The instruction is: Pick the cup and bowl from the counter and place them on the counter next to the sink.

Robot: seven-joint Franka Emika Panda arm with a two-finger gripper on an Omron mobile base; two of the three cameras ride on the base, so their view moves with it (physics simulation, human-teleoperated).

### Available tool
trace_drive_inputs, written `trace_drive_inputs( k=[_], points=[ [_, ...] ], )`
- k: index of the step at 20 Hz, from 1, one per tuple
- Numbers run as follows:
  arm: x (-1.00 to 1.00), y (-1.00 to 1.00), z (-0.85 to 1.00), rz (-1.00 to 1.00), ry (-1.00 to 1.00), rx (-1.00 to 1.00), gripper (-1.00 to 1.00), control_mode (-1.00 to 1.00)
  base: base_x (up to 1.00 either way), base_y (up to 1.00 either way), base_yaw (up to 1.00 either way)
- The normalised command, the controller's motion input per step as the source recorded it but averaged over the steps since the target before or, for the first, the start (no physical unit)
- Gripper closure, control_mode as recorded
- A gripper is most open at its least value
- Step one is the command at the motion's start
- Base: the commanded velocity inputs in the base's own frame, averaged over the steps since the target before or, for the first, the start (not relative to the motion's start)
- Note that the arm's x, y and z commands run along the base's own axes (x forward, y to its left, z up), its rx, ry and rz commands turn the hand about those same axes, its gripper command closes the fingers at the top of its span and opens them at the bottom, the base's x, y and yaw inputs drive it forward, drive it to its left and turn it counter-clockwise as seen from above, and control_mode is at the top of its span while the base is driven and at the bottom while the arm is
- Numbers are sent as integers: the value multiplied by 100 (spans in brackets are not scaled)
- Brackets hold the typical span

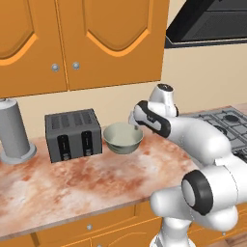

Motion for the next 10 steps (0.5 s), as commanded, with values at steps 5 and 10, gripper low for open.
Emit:
trace_drive_inputs(
  k=[5,10],
  points=[
    [8,0,-33,-4,0,0,-100,-100,0,0,0],
    [29,0,-47,-8,0,0,-100,-100,0,0,0]
  ],
)
